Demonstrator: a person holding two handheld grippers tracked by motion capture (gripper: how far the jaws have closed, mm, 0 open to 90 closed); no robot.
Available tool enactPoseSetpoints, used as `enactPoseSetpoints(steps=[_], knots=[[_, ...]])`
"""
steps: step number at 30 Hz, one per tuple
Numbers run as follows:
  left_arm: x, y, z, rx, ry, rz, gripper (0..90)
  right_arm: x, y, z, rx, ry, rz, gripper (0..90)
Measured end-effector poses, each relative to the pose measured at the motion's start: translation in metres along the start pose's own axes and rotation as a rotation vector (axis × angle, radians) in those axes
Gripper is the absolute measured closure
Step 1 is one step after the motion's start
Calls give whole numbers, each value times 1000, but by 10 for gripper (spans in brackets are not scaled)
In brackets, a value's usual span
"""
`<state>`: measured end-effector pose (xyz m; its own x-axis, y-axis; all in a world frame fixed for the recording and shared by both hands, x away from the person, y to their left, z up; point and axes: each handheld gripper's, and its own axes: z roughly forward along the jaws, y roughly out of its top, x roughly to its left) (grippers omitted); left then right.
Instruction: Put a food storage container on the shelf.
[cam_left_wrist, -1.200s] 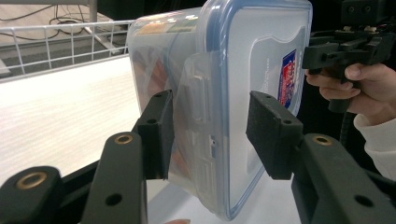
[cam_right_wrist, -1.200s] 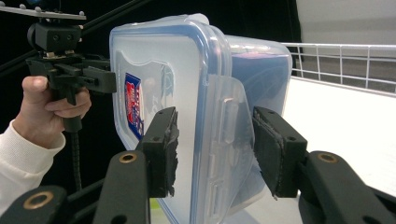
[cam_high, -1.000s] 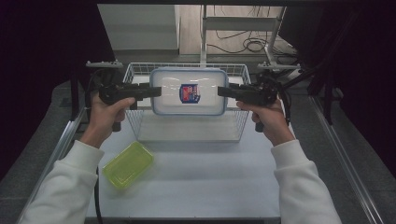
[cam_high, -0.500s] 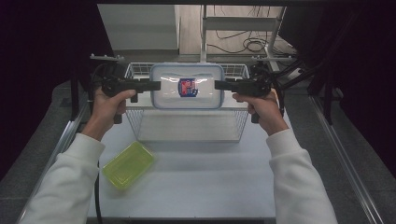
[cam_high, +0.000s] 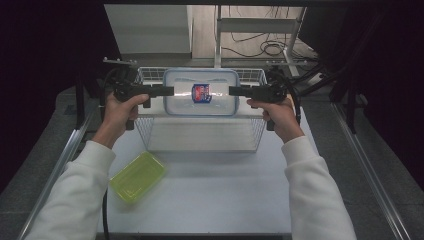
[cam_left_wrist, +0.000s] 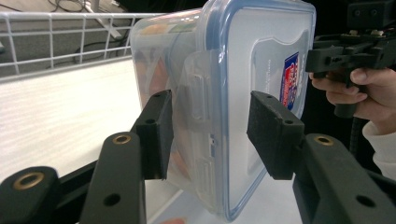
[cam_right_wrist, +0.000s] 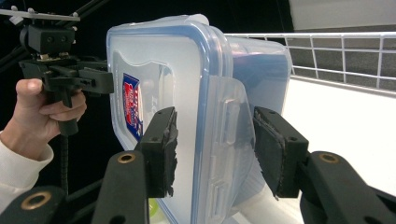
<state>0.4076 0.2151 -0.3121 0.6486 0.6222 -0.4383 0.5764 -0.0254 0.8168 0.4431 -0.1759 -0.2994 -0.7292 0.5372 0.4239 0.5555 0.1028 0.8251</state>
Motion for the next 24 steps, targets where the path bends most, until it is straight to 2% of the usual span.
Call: enactPoseSetpoints(steps=[4,7,9,10,11,12,13,16,17,18,19,21,24], knots=[[5,1,3,-20,2,-28,508,-4,2,2,-4,8,43,518],[6,2,5,-25,8,-34,500,-7,5,5,1,-7,67,502],[6,2,6,-18,32,-33,494,-6,7,8,6,-25,78,487],[6,3,7,-13,52,-31,485,-7,9,10,9,-39,91,483],[5,3,10,-3,86,-20,514,-8,10,12,9,-50,109,469],[5,3,10,-3,86,-20,512,-8,10,12,9,-50,109,469],[5,3,11,-9,103,-21,512,-8,11,13,16,-65,112,456],[5,1,18,4,104,-29,451,-14,9,17,10,-88,169,429],[5,0,20,3,106,-38,437,-14,9,18,2,-119,167,420],[6,-1,21,-15,107,-50,405,-12,9,19,3,-206,139,396],[6,-1,20,-30,102,-68,405,-12,9,19,3,-206,139,396],[5,-2,19,-43,120,-54,342,-9,8,20,7,-206,139,359],[2,-2,16,-60,127,-38,280,-2,7,13,-26,-217,103,376]])
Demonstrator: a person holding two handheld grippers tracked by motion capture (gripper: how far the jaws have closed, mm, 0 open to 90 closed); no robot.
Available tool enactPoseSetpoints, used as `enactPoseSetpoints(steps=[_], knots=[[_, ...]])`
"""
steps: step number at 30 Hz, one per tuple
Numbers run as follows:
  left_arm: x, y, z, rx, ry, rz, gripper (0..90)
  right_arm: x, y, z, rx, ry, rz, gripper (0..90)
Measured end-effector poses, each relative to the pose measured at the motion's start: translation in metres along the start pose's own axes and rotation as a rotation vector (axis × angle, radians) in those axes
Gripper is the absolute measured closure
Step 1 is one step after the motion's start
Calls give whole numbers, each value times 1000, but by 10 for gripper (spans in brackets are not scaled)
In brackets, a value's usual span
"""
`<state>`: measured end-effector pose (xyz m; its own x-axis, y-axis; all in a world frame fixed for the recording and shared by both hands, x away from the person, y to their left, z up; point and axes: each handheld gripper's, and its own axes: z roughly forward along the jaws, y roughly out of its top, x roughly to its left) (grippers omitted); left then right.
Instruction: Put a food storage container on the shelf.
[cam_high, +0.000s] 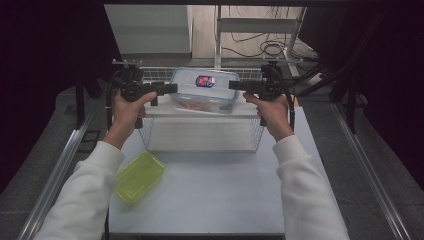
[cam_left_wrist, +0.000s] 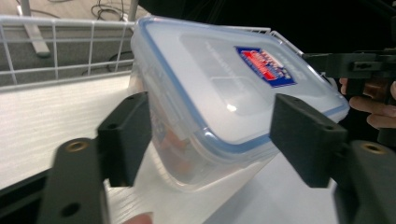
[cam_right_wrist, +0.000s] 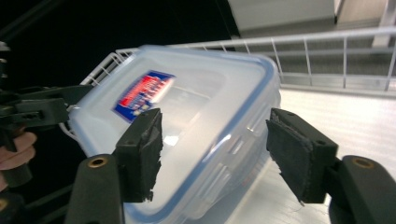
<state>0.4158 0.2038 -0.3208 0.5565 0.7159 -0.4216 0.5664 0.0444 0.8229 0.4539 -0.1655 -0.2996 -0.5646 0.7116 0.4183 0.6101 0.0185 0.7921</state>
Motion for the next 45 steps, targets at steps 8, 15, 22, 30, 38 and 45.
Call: enactPoseSetpoints(steps=[8,15,22,30,38,45], knots=[[-18,-8,-20,-9,-29,43,215,1,-18,-29,-27,36,-58,634],[-35,-33,-35,-2,-68,67,221,3,-50,-37,-25,118,-130,882],[-41,-63,-40,34,-94,67,222,10,-69,-20,41,136,-182,892],[-31,-86,-38,61,-121,43,224,18,-65,-1,52,116,-208,893],[-25,-93,-38,64,-157,30,223,11,-57,7,28,72,-193,894],[-22,-96,-39,62,-147,23,222,5,-57,9,12,44,-182,894]])
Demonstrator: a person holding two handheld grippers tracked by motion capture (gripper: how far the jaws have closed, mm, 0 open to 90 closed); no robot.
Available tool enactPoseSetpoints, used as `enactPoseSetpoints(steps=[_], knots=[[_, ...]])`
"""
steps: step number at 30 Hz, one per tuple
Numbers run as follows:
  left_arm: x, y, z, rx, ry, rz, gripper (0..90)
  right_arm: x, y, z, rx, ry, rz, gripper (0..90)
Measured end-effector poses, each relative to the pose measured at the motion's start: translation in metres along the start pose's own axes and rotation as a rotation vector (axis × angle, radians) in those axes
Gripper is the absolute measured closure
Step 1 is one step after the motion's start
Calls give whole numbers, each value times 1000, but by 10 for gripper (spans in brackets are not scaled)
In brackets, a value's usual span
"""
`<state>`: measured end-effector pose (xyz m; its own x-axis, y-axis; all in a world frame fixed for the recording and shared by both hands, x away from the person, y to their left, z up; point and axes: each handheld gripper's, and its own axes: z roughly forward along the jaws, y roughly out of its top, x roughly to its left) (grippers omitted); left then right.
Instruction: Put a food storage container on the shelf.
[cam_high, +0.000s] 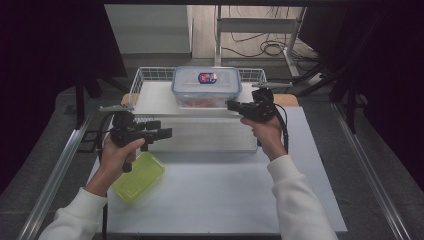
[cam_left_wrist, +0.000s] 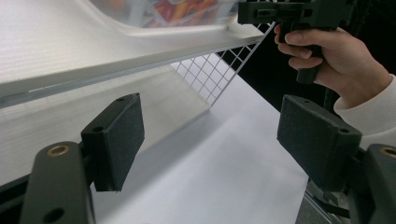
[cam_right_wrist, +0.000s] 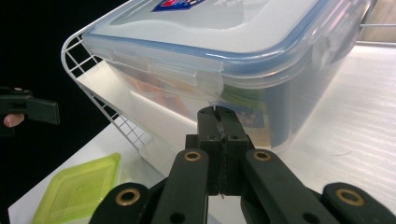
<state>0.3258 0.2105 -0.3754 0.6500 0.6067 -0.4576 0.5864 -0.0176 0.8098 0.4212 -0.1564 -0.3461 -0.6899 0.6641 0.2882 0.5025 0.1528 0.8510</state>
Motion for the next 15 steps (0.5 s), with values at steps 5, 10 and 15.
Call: enactPoseSetpoints(steps=[5,10,15], knots=[[-1,-4,0,5,12,7,221,-1,-3,-2,-11,16,20,893],[-2,-13,-2,8,48,1,231,7,-8,-15,-20,50,1,892],[-4,-27,-3,16,61,-5,249,11,-23,-28,8,41,-6,890]])
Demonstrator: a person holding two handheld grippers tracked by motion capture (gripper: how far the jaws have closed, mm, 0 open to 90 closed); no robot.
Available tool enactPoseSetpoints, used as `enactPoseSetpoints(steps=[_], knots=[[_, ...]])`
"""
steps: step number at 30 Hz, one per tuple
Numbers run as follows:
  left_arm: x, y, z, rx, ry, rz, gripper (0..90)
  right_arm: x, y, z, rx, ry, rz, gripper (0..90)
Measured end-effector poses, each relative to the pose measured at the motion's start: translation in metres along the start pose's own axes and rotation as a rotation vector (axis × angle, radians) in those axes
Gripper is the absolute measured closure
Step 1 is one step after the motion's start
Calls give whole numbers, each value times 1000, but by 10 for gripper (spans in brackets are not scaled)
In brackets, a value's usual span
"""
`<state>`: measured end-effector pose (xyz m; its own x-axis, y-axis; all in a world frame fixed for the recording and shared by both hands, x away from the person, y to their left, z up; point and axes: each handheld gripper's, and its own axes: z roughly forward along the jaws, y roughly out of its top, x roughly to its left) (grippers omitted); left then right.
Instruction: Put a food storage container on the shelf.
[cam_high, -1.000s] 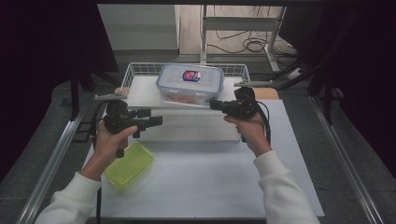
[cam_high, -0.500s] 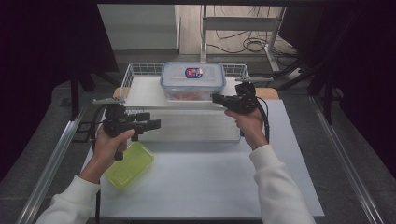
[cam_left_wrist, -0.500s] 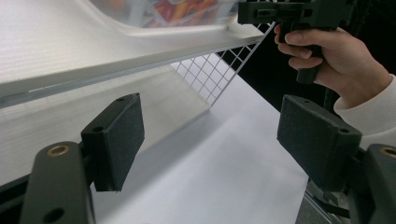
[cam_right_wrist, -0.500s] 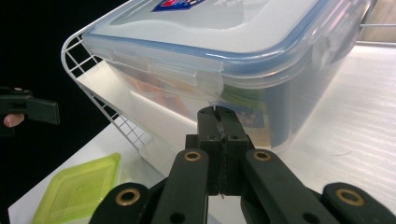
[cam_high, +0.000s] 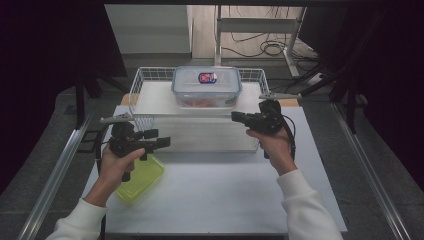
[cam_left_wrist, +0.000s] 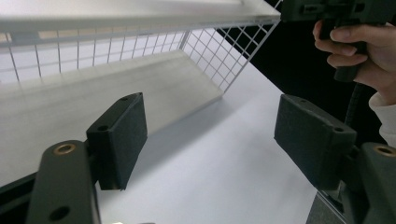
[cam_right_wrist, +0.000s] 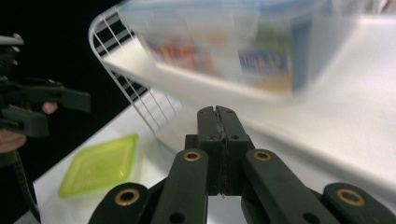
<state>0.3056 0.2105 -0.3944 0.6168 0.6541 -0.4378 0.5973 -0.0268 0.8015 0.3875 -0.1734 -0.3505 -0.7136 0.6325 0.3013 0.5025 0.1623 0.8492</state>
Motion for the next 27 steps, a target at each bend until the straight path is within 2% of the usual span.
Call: enactPoseSetpoints(steps=[3,6,8,9,13,14,18,21,27], knots=[[-2,-11,-1,-4,-25,-12,258,-1,-16,-8,19,-18,17,870],[-6,-23,-1,11,-26,-2,263,-4,-35,-14,32,-11,21,838],[-8,-29,-2,23,-39,-4,270,-6,-47,-19,46,-9,20,755],[-9,-31,-2,29,-44,-4,277,-6,-53,-22,58,-13,24,667],[-12,-42,-2,77,-45,9,289,-5,-72,-29,86,-20,5,525],[-12,-46,-2,84,-40,12,291,-3,-83,-32,101,-23,-4,489],[-13,-58,1,117,-16,18,290,-1,-96,-35,127,-23,-24,438],[-12,-66,3,137,-4,21,288,1,-109,-36,153,-1,-31,406],[-11,-86,1,181,31,17,287,0,-133,-40,196,-5,-11,357]])
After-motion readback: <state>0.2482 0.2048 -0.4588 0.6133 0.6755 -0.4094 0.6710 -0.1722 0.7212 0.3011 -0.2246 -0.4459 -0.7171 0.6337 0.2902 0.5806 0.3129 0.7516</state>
